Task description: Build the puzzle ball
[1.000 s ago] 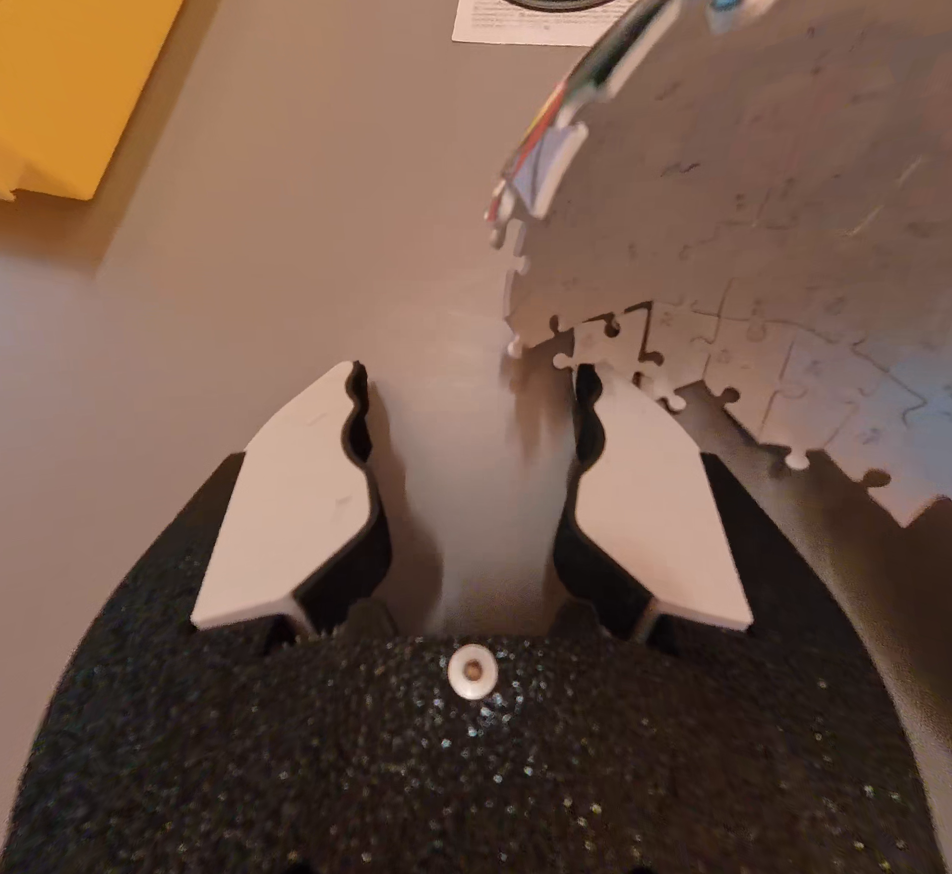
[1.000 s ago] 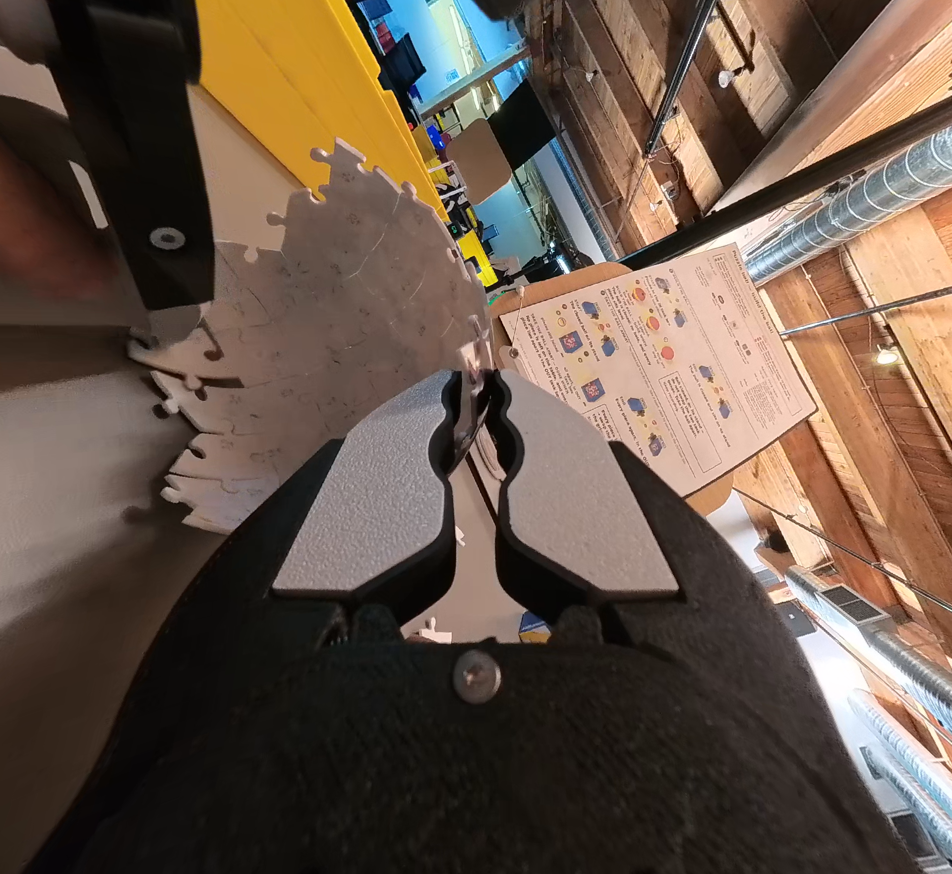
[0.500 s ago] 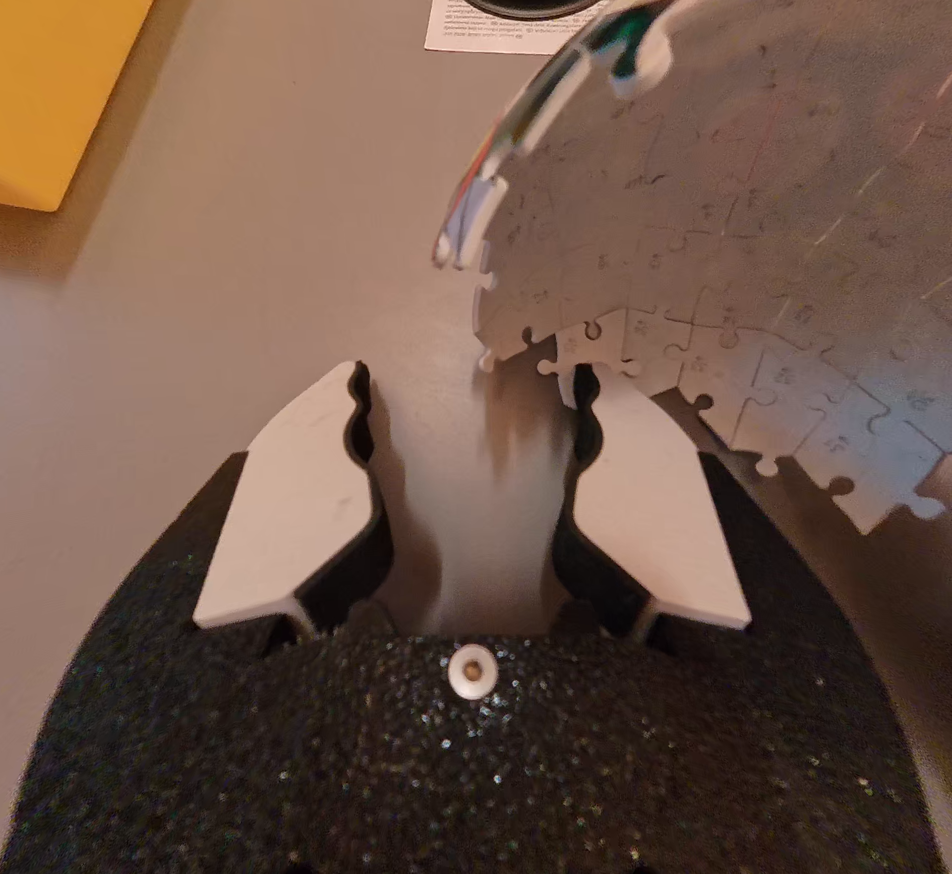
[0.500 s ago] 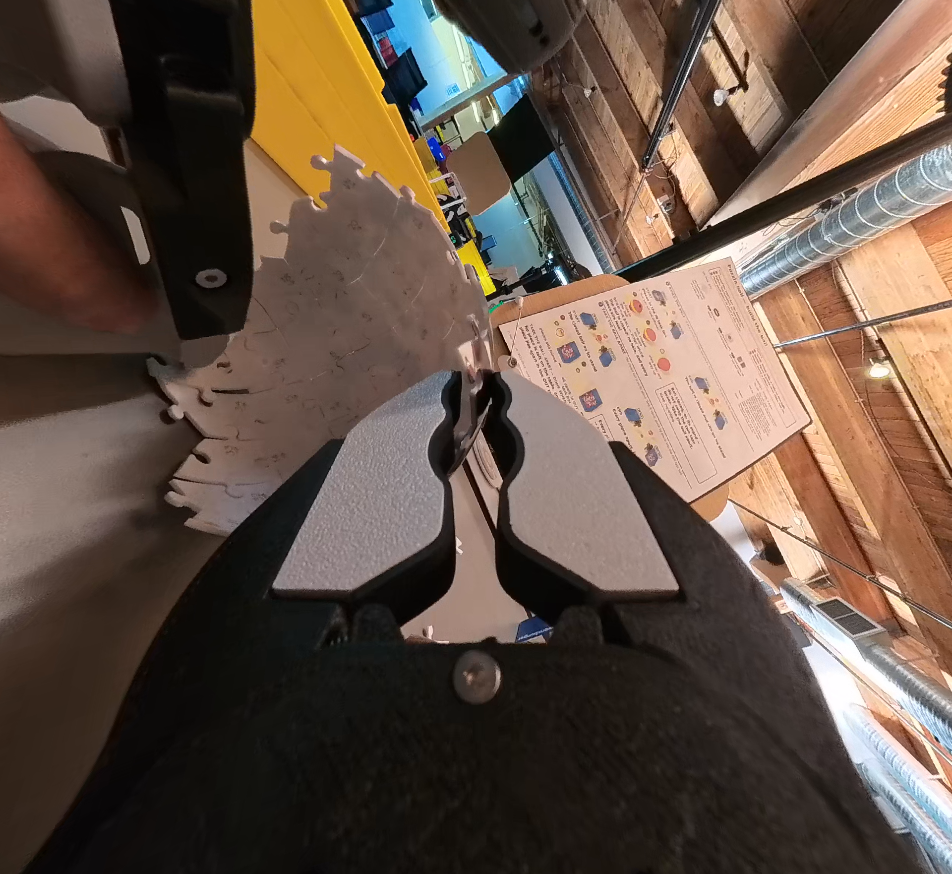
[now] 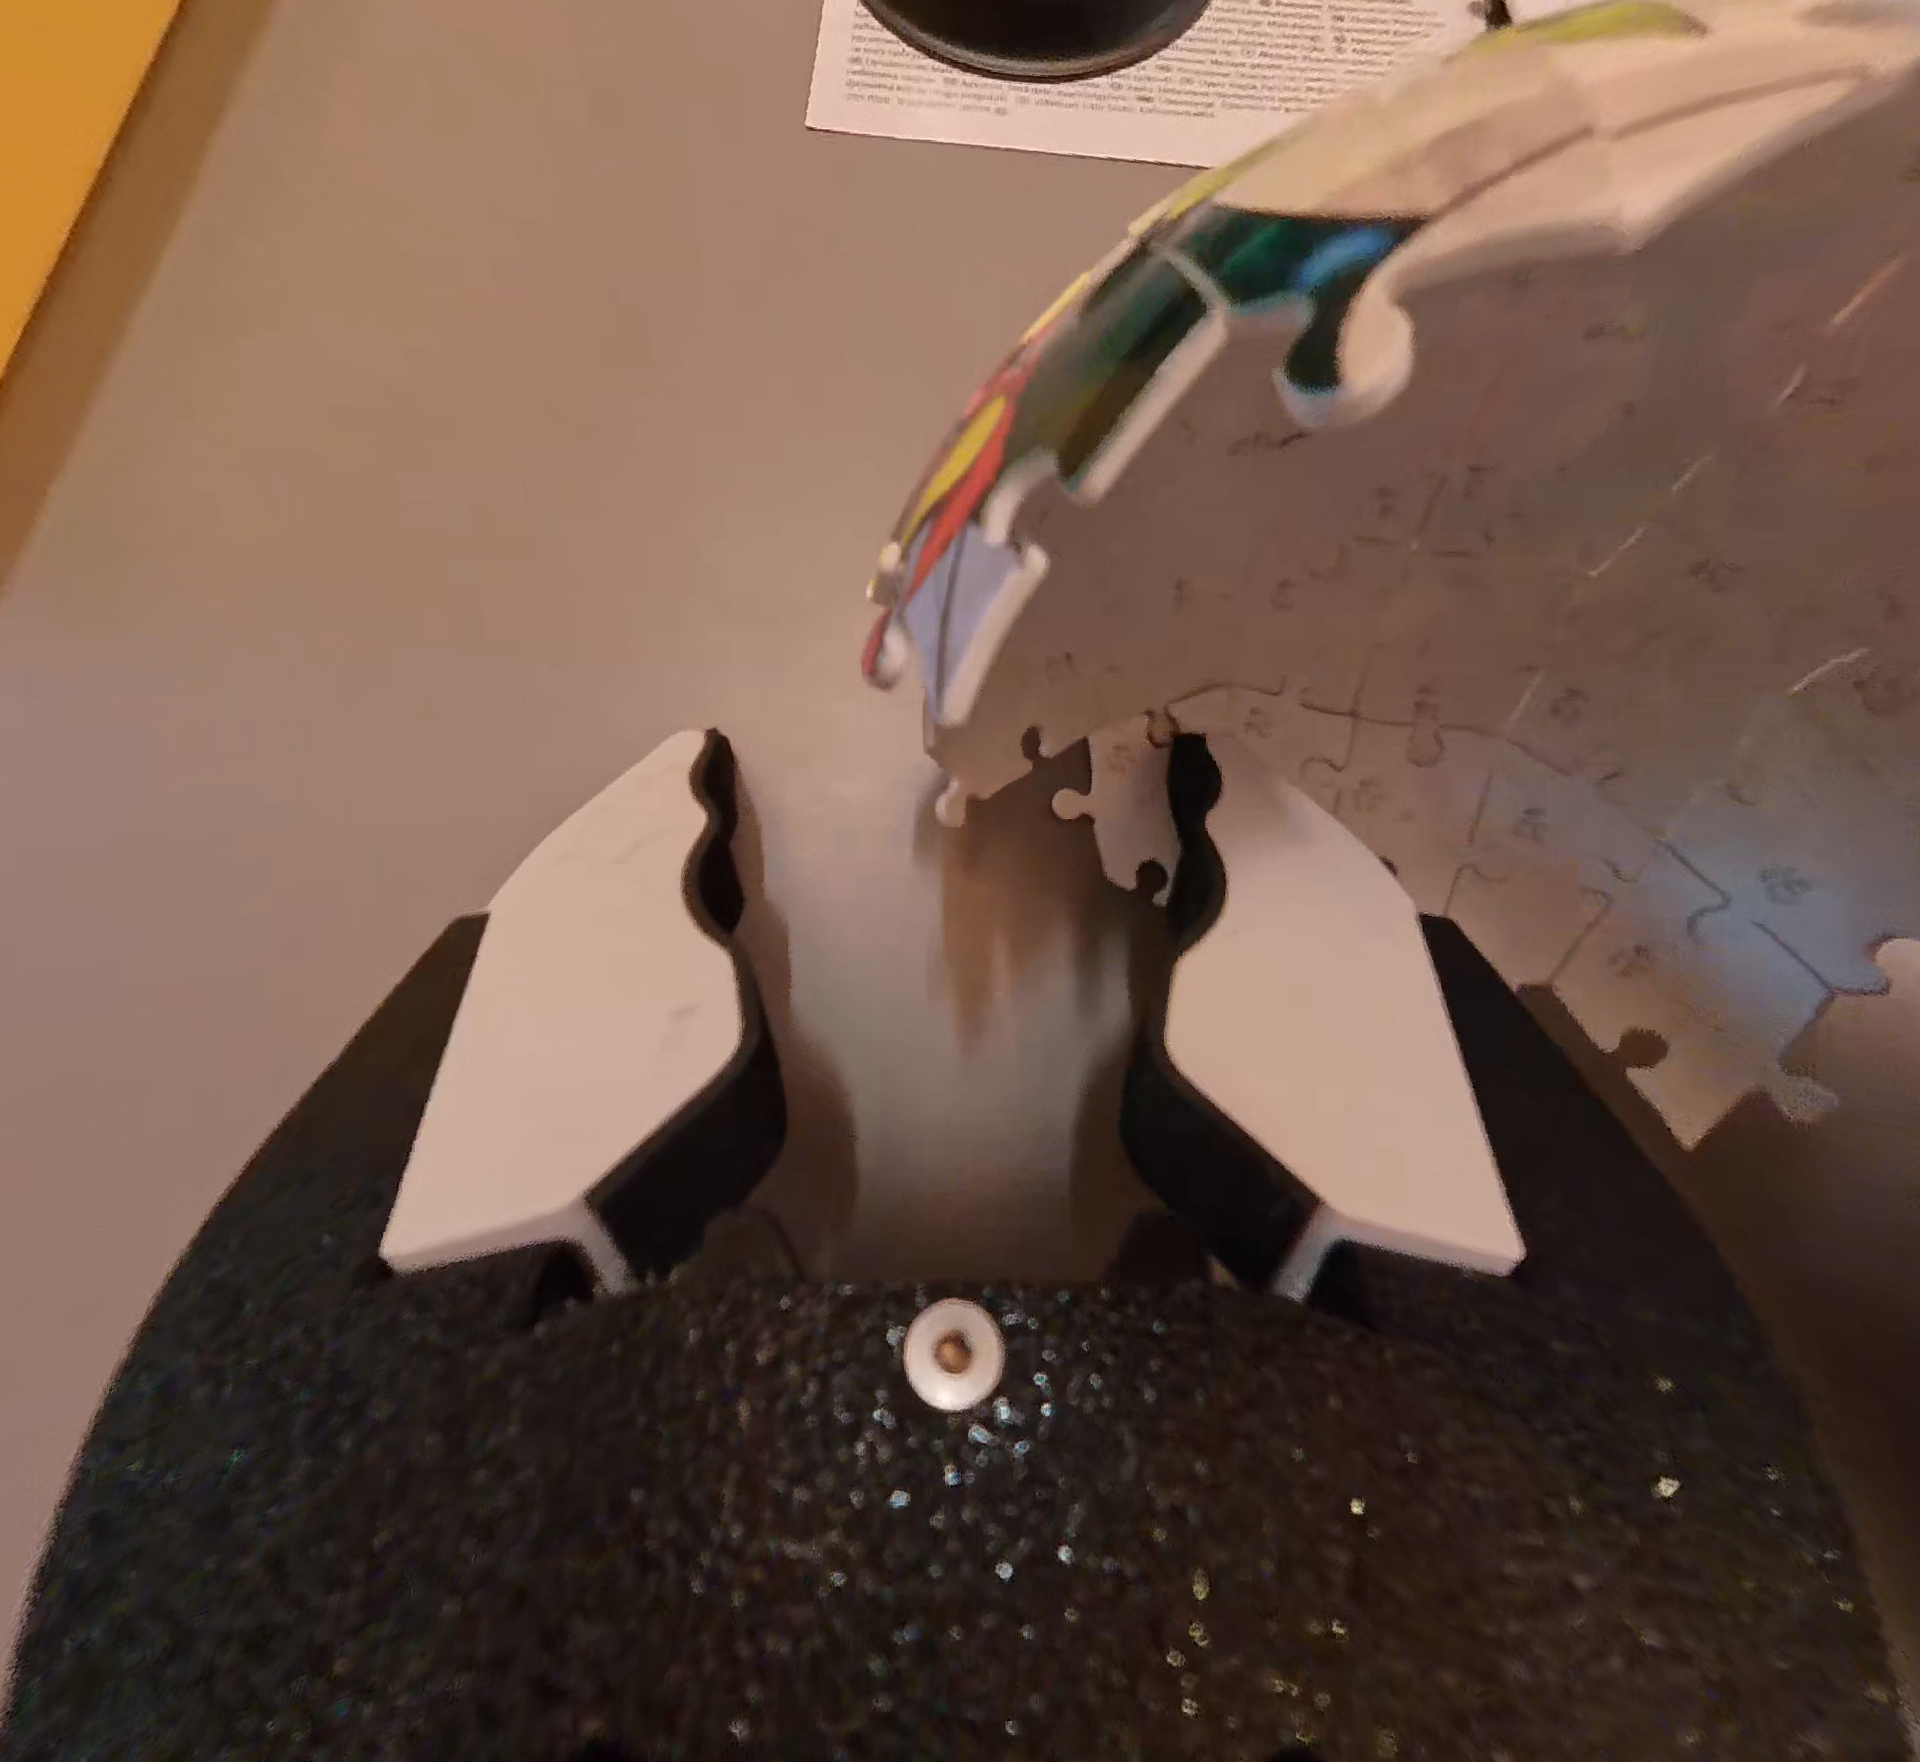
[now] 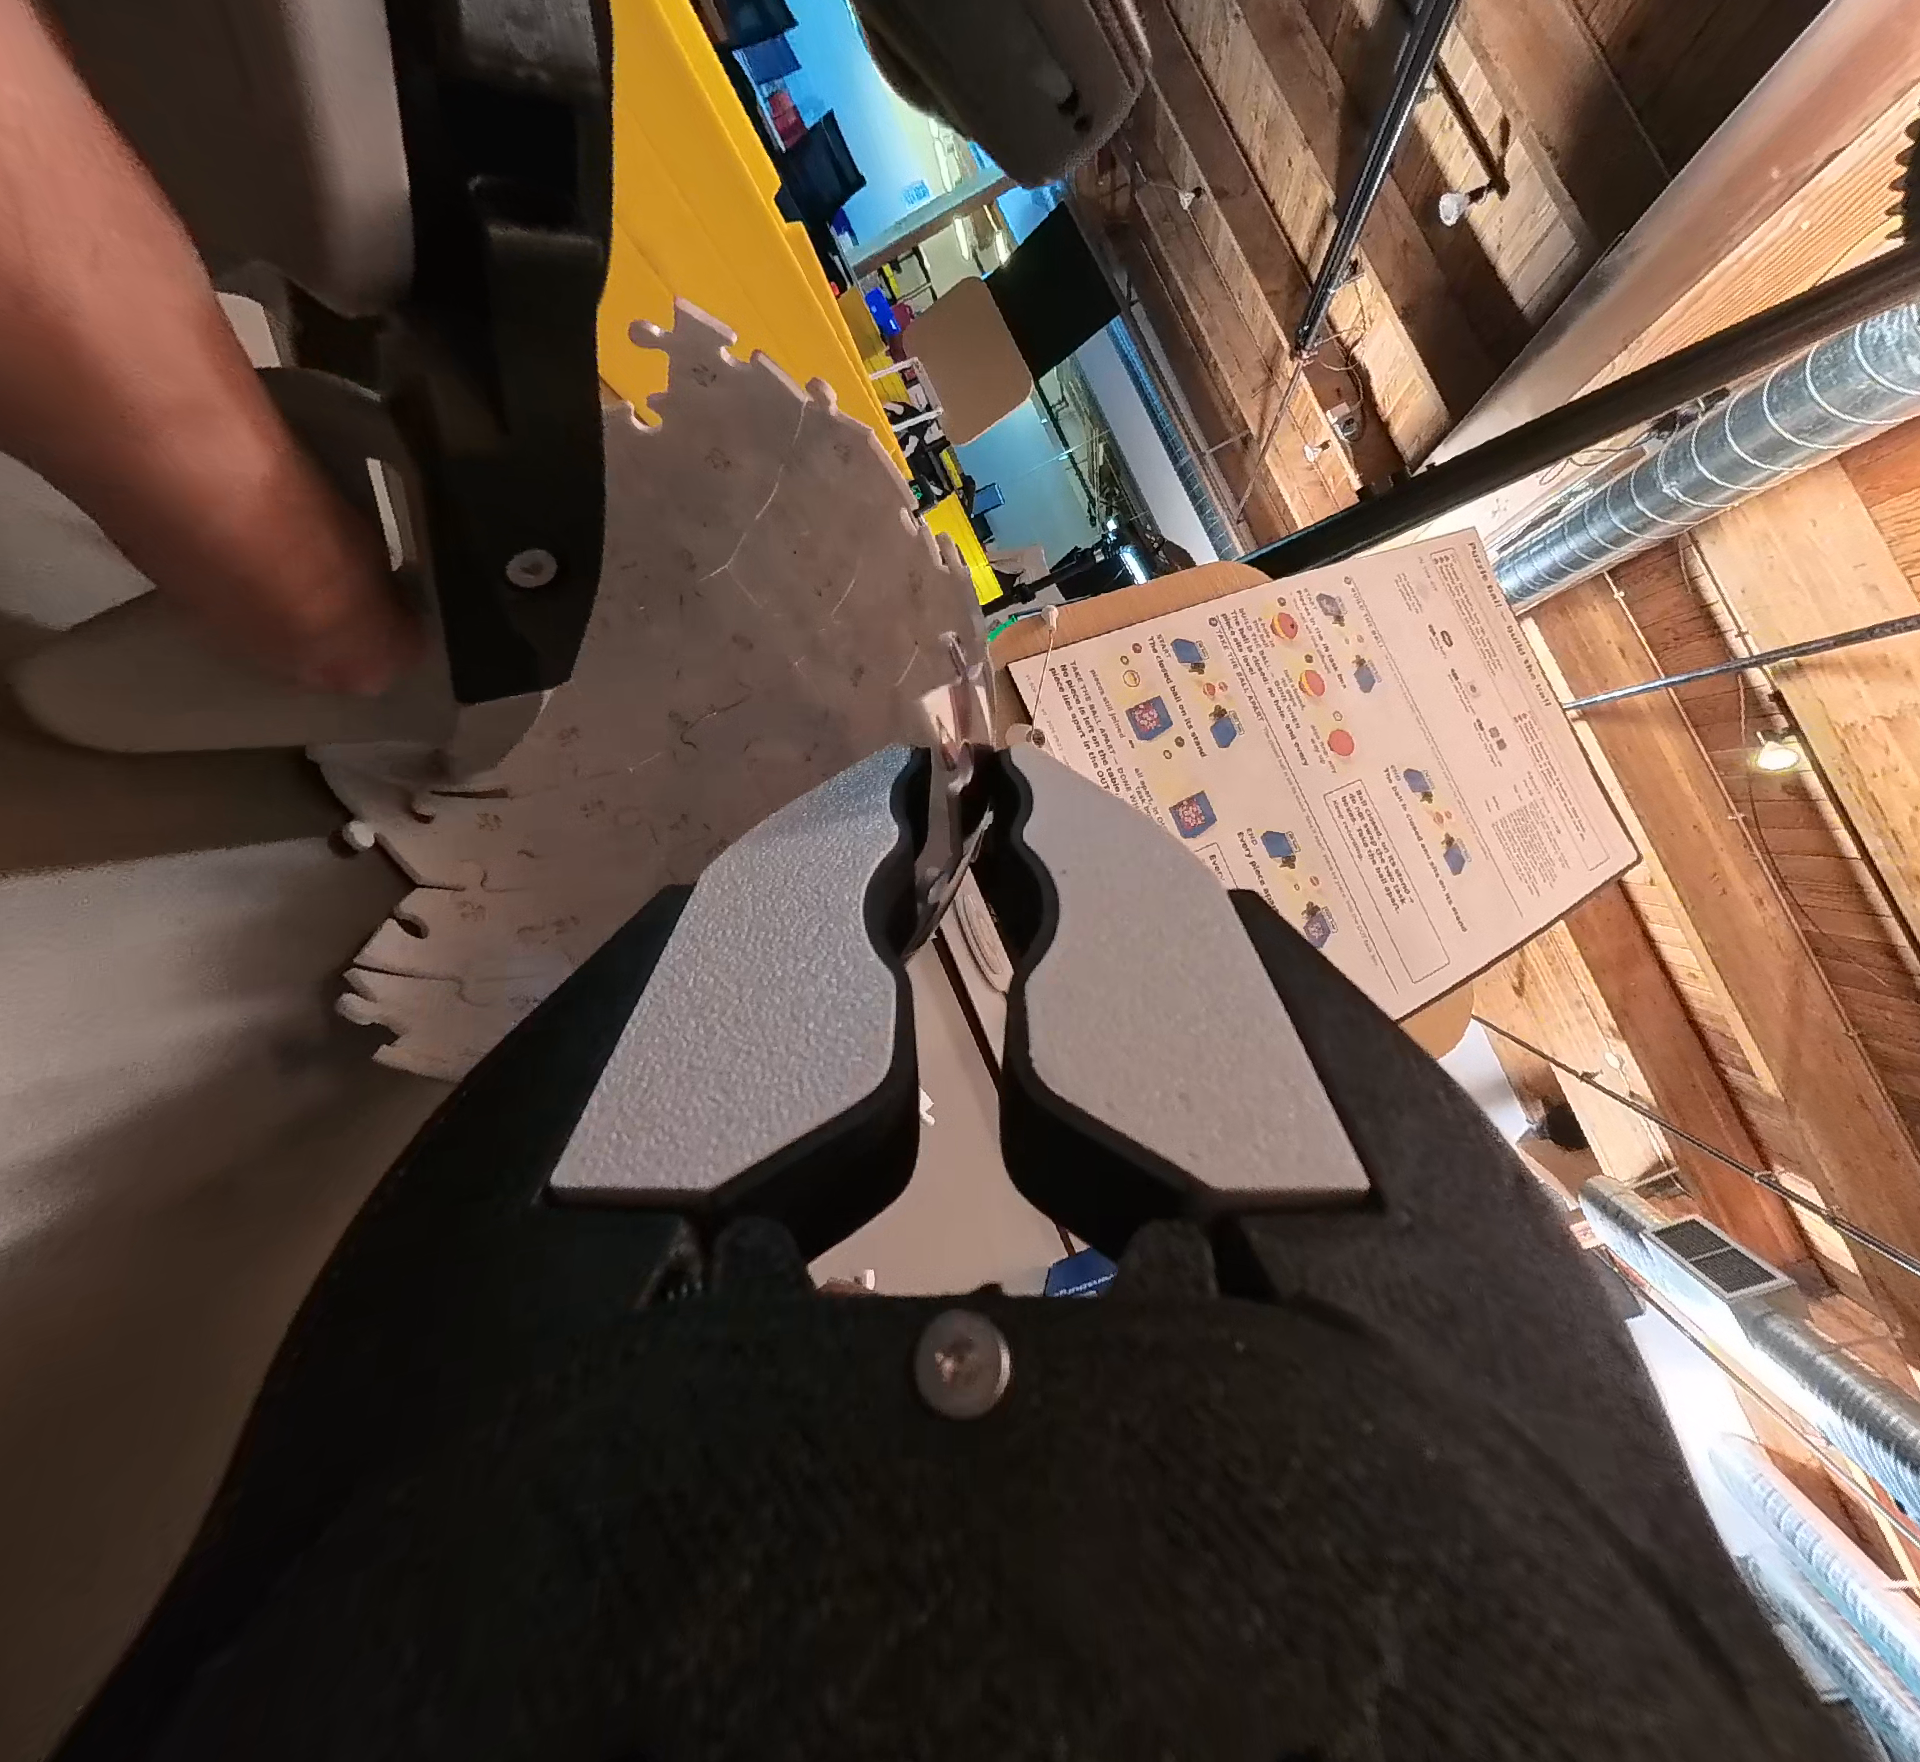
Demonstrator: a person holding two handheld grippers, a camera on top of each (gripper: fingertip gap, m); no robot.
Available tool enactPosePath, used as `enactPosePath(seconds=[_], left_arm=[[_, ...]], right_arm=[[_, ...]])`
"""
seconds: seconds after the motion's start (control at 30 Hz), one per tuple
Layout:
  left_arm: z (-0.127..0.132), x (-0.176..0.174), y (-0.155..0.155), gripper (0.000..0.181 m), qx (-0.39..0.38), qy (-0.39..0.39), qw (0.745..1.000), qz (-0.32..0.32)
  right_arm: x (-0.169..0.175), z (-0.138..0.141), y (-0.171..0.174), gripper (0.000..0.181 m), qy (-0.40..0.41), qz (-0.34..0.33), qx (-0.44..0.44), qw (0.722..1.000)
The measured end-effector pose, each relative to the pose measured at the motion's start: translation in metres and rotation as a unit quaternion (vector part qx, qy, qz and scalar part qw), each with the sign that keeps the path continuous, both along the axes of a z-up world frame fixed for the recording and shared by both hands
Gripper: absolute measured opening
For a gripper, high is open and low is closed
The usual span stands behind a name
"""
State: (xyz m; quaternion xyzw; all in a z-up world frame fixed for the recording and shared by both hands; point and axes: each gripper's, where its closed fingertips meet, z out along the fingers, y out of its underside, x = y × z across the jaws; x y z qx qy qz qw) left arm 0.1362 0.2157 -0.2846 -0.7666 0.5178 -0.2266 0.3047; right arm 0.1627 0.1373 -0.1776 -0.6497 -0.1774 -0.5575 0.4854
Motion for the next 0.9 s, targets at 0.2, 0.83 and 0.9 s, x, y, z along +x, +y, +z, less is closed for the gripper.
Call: enactPosePath(seconds=[0.2, 0.83, 0.9], left_arm=[[-0.0005, 0.0026, -0.004, 0.073, -0.015, -0.002, 1.0, -0.018], [0.0017, 0.0082, -0.0046, 0.072, 0.016, 0.001, 0.999, -0.036], [0.002, 0.0072, -0.0025, 0.076, 0.021, 0.001, 0.999, -0.035]], right_arm=[[-0.0003, 0.0001, 0.0004, 0.011, 0.001, 0.002, 0.001, 1.0], [0.0013, 0.0007, 0.0009, 0.011, 0.007, 0.002, 0.004, 1.0], [0.0017, 0.0006, 0.0009, 0.011, 0.008, 0.002, 0.004, 1.0]])
